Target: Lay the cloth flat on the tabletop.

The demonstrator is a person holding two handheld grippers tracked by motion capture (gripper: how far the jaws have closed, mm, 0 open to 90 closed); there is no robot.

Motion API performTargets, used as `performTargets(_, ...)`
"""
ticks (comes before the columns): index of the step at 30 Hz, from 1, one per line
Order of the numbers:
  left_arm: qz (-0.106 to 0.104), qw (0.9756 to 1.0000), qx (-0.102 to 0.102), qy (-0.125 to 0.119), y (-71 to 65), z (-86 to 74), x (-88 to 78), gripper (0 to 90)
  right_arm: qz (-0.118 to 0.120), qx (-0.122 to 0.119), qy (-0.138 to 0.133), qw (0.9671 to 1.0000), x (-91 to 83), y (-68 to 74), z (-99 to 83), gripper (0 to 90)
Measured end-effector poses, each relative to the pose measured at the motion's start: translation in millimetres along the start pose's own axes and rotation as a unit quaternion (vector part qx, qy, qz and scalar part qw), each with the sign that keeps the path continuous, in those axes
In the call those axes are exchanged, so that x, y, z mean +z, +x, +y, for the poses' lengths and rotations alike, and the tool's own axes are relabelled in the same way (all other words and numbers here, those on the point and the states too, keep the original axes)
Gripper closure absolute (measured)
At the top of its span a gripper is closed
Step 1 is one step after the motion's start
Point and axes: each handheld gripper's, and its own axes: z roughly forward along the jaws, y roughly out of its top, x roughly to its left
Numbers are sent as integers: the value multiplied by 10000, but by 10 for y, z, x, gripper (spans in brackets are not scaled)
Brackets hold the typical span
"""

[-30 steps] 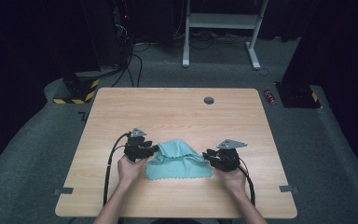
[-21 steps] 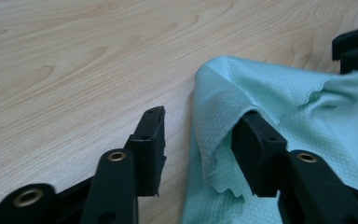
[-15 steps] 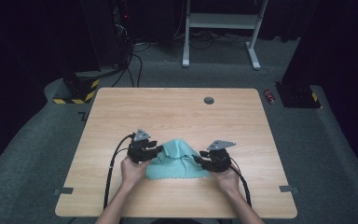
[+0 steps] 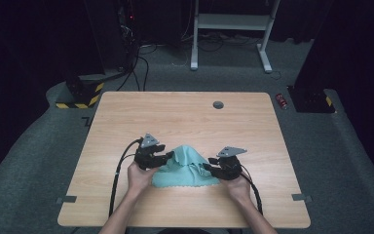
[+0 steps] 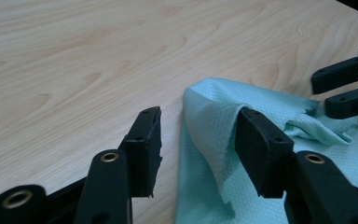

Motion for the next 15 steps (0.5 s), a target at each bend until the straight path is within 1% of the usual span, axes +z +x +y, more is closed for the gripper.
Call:
performTargets(1,-65,10000,-11,42,-5,0,31,509,-17,-13,40,10000,30,4,-6,631)
performTargets(2,-65,10000,-11,42,-5,0,31,514,-17,-13,40,10000,30,4,-6,631)
performTargets(3,-122,9999,-54,33,-2,-1,65,537,-107,-29,113,9999,107,-3,-27,689)
performTargets(4,-180,9998,-70,32,6,-2,76,562,-116,-11,122,9999,118,-8,-32,720)
performTargets(6,-319,9994,-136,18,16,-2,89,658,-150,10,131,9998,142,-22,-41,823)
performTargets(8,-363,9993,-133,10,30,1,90,754,-256,-50,44,9996,130,-18,-32,890)
performTargets(9,-316,9994,-149,-5,33,3,87,785,-322,-107,-7,9994,112,-21,-19,899)
performTargets(10,-222,9996,-151,-10,34,6,80,808,-362,-118,-56,9993,92,-26,-2,900)
performTargets(12,-30,10000,-51,-6,30,15,63,835,-406,-127,-148,9990,47,-36,45,900)
performTargets(14,53,10000,-51,-5,41,22,40,852,-405,-138,-188,9989,14,-43,101,900)
performTargets(15,53,10000,-51,-5,41,22,40,860,-405,-138,-188,9989,14,-43,101,900)
